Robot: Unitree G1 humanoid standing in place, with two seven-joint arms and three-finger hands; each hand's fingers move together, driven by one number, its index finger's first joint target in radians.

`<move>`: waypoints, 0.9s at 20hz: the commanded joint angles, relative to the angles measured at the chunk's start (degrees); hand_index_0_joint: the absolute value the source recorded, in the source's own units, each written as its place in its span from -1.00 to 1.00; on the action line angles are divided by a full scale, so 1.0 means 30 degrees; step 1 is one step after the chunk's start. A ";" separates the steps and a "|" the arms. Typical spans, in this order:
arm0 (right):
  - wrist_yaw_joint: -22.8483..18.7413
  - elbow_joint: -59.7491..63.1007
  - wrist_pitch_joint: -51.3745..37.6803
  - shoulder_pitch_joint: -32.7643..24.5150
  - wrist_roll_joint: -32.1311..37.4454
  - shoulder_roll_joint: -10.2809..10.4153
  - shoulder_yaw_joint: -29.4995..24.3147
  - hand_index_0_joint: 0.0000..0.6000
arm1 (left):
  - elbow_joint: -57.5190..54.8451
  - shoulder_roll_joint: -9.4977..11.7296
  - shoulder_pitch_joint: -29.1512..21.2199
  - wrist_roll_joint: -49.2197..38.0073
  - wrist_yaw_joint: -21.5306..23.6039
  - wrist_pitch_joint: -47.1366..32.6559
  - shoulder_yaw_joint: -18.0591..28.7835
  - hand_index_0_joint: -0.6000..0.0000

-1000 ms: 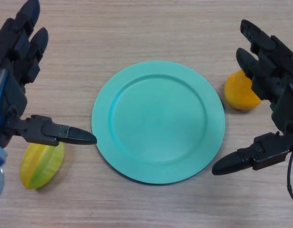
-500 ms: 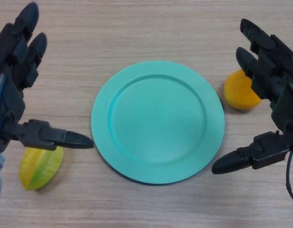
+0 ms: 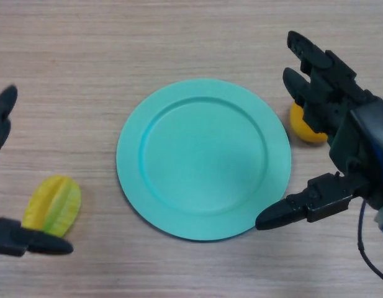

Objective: Pick up the yellow starfruit and place it on the plate

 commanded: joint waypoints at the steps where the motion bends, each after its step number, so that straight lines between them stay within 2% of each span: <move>1: -0.0504 -0.1035 -0.1564 -0.0571 0.1136 -0.0115 -0.0491 -1.00 | 0.0008 0.0733 0.0101 0.1958 -0.0078 -0.2861 0.1401 1.00; 5: -0.0863 -0.1196 -0.1930 -0.0410 0.1422 -0.0017 -0.0474 -1.00 | 0.2485 0.0854 0.0221 0.4887 0.1105 -0.5188 0.0919 1.00; 8: -0.1243 -0.1430 -0.2059 -0.0365 0.1767 -0.0016 -0.0609 -1.00 | 0.3533 0.0960 0.0231 0.5654 0.1557 -0.5769 0.0515 1.00; 12: -0.1667 -0.1547 -0.2354 -0.0449 0.1504 -0.0137 -0.0768 -1.00 | 0.5704 0.1250 -0.0038 0.6761 0.3419 -0.7230 -0.0241 1.00; 13: -0.1678 -0.1561 -0.2493 -0.0517 0.1412 -0.0162 -0.0856 -1.00 | 0.6714 0.1468 -0.0354 0.7081 0.4745 -0.8027 -0.0406 0.83; 14: -0.1684 -0.1565 -0.2479 -0.0526 0.1408 -0.0166 -0.0872 -1.00 | 0.6833 0.1498 -0.0406 0.7085 0.4936 -0.8105 -0.0428 0.50; 15: -0.1655 -0.1604 -0.2394 -0.0547 0.1314 -0.0215 -0.0915 -1.00 | 0.7157 0.1596 -0.0530 0.6965 0.5368 -0.8311 -0.0552 0.00; 16: -0.1608 -0.1650 -0.2327 -0.0541 0.1231 -0.0254 -0.0957 -1.00 | 0.7393 0.1678 -0.0612 0.6811 0.5652 -0.8473 -0.0651 -0.33; 17: -0.1437 -0.1762 -0.2201 -0.0489 0.1049 -0.0338 -0.1123 -1.00 | 0.8008 0.1767 -0.0824 0.6224 0.6319 -0.8855 -0.0914 -0.81; 18: -0.1361 -0.1787 -0.2179 -0.0477 0.0950 -0.0372 -0.1206 -1.00 | 0.8319 0.1799 -0.0916 0.5900 0.6655 -0.9034 -0.1058 -1.00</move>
